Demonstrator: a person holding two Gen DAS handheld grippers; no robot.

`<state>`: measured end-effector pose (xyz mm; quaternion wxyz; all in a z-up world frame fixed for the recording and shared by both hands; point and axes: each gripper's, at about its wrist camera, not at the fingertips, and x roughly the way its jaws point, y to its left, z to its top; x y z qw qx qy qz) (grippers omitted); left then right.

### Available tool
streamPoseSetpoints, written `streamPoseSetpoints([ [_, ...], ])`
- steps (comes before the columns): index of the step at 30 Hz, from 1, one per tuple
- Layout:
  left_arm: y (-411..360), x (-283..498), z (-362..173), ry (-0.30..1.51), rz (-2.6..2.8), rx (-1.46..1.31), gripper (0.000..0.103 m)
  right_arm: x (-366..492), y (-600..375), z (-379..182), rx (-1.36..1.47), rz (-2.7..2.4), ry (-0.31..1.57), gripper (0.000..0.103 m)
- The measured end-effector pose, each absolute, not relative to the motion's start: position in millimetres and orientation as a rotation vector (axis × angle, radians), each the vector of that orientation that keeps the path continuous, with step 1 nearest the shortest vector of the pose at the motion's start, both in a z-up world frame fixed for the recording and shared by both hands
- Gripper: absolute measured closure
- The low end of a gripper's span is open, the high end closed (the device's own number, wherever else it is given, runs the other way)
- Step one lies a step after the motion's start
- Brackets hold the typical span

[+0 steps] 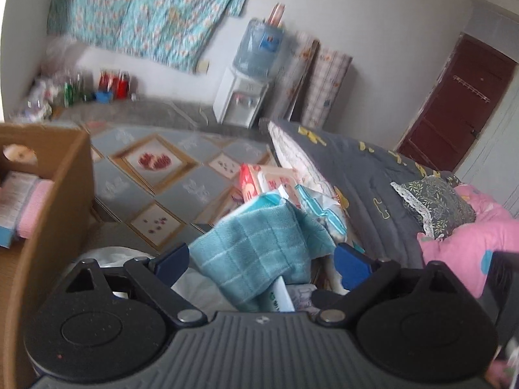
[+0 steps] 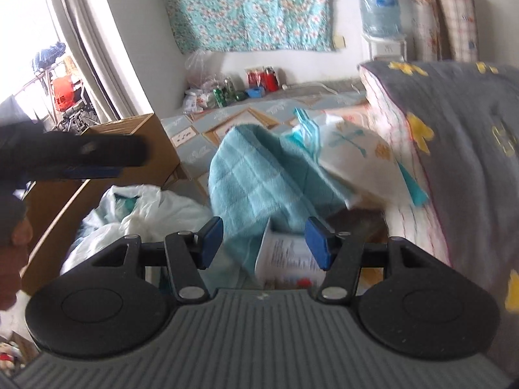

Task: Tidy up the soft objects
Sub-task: 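Reach the right tool to the blue checked towel and close on it, then lift the towel with the right tool and carry it over the box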

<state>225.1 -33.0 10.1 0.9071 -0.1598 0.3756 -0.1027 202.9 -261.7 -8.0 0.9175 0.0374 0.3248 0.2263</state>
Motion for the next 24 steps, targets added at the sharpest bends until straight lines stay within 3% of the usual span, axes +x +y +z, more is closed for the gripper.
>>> streamPoseSetpoints([
  [11, -34, 295, -32, 0.941, -0.202, -0.529, 0.014, 252, -222, -44, -0.066, 0.429, 0.563, 0.049],
  [14, -34, 301, -40, 0.968, -0.19, -0.554, 0.022, 257, -219, -48, -0.07, 0.412, 0.557, 0.063],
  [16, -34, 303, -43, 0.981, -0.187, -0.569, 0.03, 258, -218, -48, -0.067, 0.413, 0.559, 0.079],
  [19, -32, 301, -43, 0.984, -0.191, -0.589, 0.034, 258, -220, -47, -0.054, 0.429, 0.569, 0.094],
  [24, -27, 282, -32, 0.97, -0.216, -0.612, 0.034, 247, -232, -29, 0.043, 0.48, 0.58, 0.097],
])
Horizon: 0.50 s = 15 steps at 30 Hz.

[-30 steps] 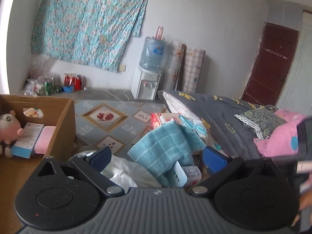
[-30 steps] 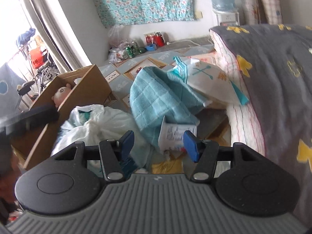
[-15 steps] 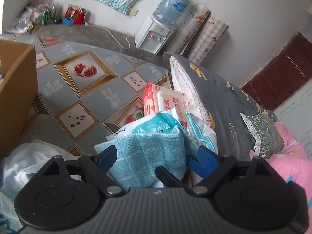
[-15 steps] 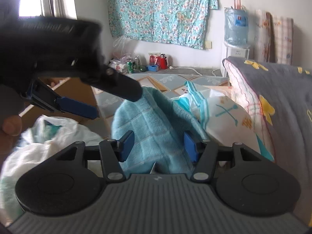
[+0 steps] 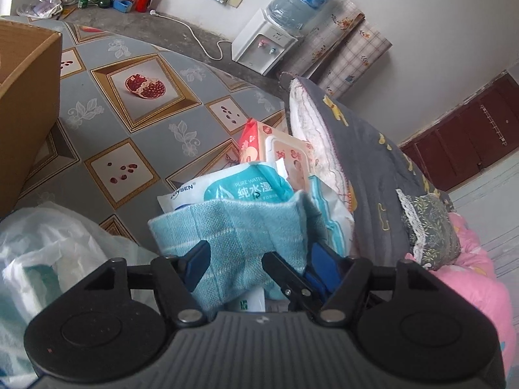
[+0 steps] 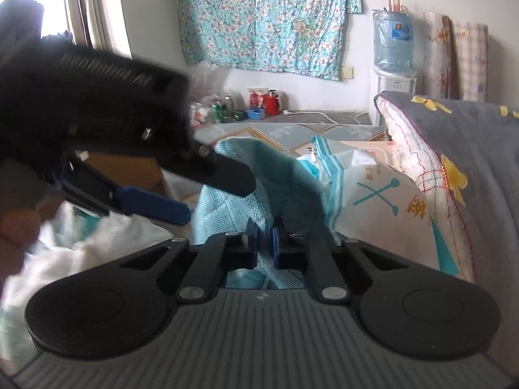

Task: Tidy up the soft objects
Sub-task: 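Lift the towel with the right tool and carry it over the box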

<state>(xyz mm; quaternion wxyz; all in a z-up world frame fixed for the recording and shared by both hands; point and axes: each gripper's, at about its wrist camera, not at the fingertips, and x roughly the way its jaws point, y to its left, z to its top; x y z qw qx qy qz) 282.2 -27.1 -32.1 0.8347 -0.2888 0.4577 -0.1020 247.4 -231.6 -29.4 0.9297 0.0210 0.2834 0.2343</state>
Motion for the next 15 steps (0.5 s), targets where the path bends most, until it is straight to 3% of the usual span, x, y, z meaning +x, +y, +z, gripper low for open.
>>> streamPoseSetpoints([
  [15, 15, 171, 35, 0.787, -0.303, -0.658, 0.028, 180, -249, 37, 0.311, 0.671, 0.612, 0.097],
])
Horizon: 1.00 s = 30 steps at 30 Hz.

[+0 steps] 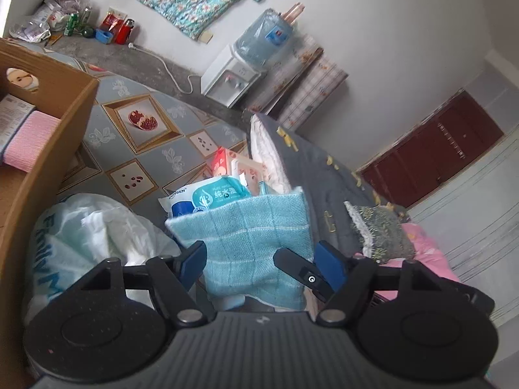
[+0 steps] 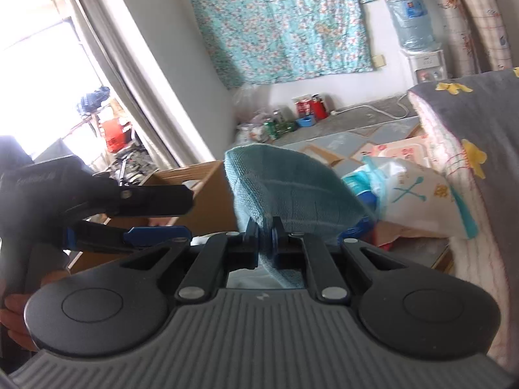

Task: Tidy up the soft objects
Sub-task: 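Lift the towel with the right tool and carry it over the box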

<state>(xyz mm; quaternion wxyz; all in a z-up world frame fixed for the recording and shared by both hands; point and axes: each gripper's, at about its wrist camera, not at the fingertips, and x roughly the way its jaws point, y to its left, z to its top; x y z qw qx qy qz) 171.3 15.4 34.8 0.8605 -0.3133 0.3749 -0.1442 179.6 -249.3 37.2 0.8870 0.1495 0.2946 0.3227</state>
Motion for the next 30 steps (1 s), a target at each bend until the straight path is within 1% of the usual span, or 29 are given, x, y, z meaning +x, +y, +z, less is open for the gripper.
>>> streamPoseSetpoints([
  [7, 51, 105, 46, 0.689, -0.249, -0.664, 0.026, 140, -216, 47, 0.397, 0.873, 0.706, 0.097],
  [12, 74, 71, 45, 0.633, -0.191, -0.663, 0.024, 130, -211, 31, 0.592, 0.972, 0.795, 0.097],
  [16, 77, 67, 31, 0.642, -0.156, -0.636, 0.024, 147, -224, -1, 0.735, 0.906, 0.863, 0.097],
  [21, 69, 74, 8, 0.687, -0.194, -0.62, 0.025, 167, -233, -33, 0.735, 0.784, 0.927, 0.096],
  [24, 55, 80, -3, 0.721, -0.247, -0.56, 0.025, 172, -235, -43, 0.726, 0.761, 0.943, 0.093],
  [26, 46, 86, -10, 0.741, -0.239, -0.511, 0.027, 177, -235, -47, 0.721, 0.758, 0.951, 0.093],
  [30, 34, 99, -21, 0.764, -0.185, -0.404, 0.039, 189, -235, -52, 0.73, 0.771, 0.969, 0.092],
])
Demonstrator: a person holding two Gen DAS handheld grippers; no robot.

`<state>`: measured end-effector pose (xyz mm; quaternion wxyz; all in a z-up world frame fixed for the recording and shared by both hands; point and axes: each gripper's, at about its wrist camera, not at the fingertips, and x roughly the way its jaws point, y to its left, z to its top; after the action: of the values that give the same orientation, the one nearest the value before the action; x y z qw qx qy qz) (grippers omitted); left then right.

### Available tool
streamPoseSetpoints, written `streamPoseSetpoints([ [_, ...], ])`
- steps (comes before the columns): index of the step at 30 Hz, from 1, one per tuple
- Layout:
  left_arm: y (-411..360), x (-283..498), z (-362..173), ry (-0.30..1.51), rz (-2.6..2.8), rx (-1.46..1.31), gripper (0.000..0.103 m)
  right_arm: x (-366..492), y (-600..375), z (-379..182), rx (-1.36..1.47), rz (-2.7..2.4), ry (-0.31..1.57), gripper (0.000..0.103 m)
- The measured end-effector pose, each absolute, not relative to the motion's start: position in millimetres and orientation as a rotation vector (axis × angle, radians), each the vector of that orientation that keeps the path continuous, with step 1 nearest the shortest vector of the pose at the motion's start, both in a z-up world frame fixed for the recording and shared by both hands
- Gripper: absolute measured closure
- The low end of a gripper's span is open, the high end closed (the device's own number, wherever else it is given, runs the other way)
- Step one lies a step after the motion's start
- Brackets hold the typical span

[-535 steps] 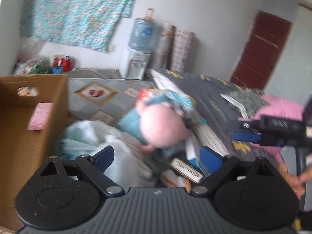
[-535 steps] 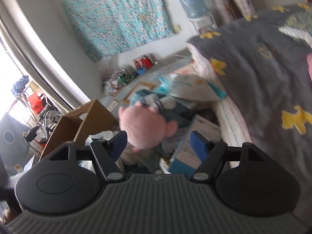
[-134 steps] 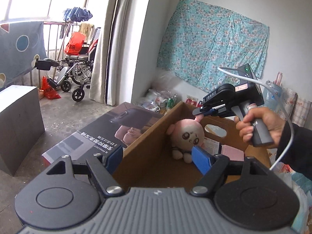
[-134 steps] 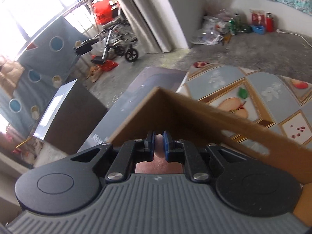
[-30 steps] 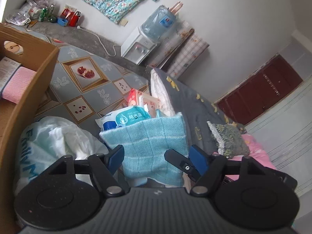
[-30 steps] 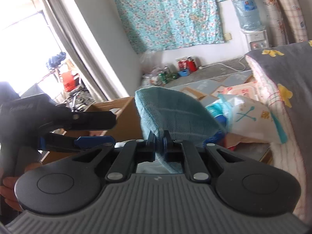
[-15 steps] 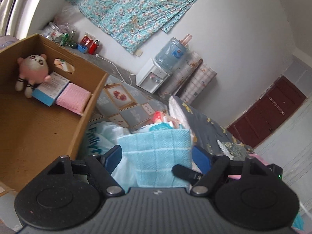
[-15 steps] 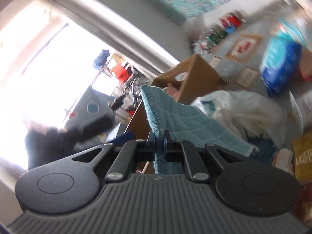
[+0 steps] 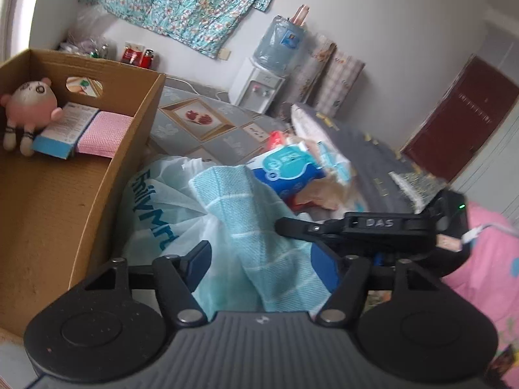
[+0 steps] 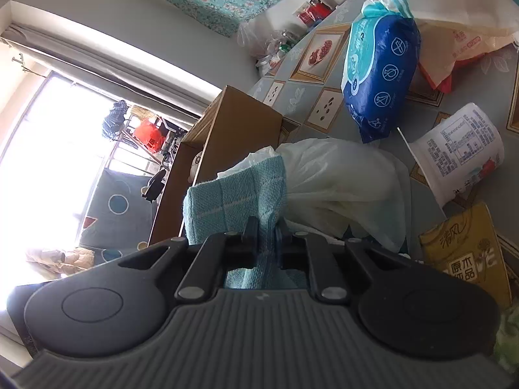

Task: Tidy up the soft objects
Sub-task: 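Lift the towel with the right tool and carry it over the box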

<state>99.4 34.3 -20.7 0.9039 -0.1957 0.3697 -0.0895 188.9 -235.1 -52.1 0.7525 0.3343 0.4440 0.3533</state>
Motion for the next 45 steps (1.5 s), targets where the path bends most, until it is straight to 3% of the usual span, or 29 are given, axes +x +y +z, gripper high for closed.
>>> streamPoseSetpoints([
  [6, 32, 115, -33, 0.784, -0.181, -0.393, 0.049, 197, -231, -68, 0.782, 0.795, 1.015, 0.091],
  [12, 33, 124, -37, 0.776, -0.209, -0.433, 0.072, 195, -233, -70, 0.828, 0.82, 1.027, 0.091],
  [20, 30, 109, -20, 0.711, -0.292, -0.453, 0.073, 179, -239, -47, 0.828, 0.854, 0.993, 0.091],
  [28, 51, 81, 20, 0.592, -0.316, -0.461, 0.081, 168, -208, -4, 0.806, 0.936, 0.943, 0.091],
  [38, 133, 53, 74, 0.505, -0.144, -0.389, 0.087, 187, -83, 42, 0.717, 1.071, 0.981, 0.091],
  [45, 197, 72, 78, 0.524, 0.037, -0.29, 0.088, 228, 32, 35, 0.675, 1.077, 1.11, 0.091],
])
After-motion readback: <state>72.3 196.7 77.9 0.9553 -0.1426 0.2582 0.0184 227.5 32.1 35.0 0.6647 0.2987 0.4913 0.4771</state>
